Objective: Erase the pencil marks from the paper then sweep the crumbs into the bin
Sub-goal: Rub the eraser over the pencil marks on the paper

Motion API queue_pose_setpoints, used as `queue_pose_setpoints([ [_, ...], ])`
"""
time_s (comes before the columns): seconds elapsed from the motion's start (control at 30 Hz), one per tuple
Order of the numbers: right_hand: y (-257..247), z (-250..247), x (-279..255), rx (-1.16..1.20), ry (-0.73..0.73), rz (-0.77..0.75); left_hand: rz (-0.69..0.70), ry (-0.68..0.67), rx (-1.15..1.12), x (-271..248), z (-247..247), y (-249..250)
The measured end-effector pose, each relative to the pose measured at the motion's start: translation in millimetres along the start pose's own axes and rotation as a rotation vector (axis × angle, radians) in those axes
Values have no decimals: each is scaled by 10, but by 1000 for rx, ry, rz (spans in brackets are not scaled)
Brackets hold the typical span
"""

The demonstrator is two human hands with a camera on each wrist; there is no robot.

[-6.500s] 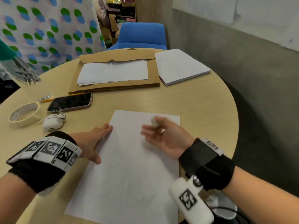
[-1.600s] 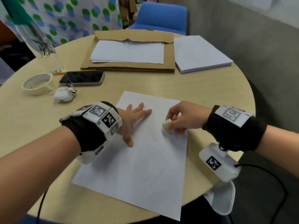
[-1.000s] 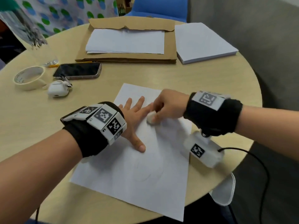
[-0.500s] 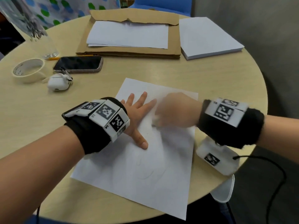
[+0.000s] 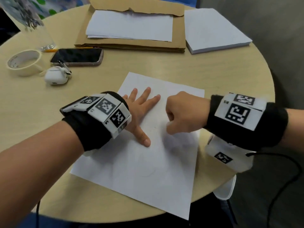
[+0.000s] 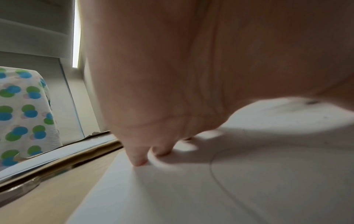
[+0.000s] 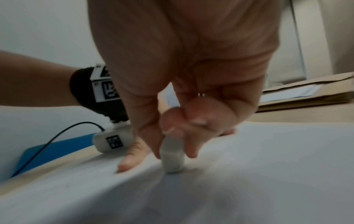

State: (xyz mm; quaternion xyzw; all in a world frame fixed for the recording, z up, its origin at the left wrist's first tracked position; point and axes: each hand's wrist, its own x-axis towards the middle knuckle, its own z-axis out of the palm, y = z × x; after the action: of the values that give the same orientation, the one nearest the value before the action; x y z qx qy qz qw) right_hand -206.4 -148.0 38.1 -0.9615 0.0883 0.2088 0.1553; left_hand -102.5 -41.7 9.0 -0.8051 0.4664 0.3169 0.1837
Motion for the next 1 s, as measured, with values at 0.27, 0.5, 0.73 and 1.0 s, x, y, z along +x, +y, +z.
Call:
queue_pose_setpoints([
  [0.27,-110,78,-43,39,64,-21,0,-3,-18,-21,-11,3],
  [0.5,238,-99,-15,-13,42,201,2,3,-36,-26,6,-17],
  [0.73,610,-262,-98,616,120,297,-34,101,-97,-2,23,88],
  [1.0,38,-66,43,451,-77,71,-21,57,-74,-53,-129,92],
])
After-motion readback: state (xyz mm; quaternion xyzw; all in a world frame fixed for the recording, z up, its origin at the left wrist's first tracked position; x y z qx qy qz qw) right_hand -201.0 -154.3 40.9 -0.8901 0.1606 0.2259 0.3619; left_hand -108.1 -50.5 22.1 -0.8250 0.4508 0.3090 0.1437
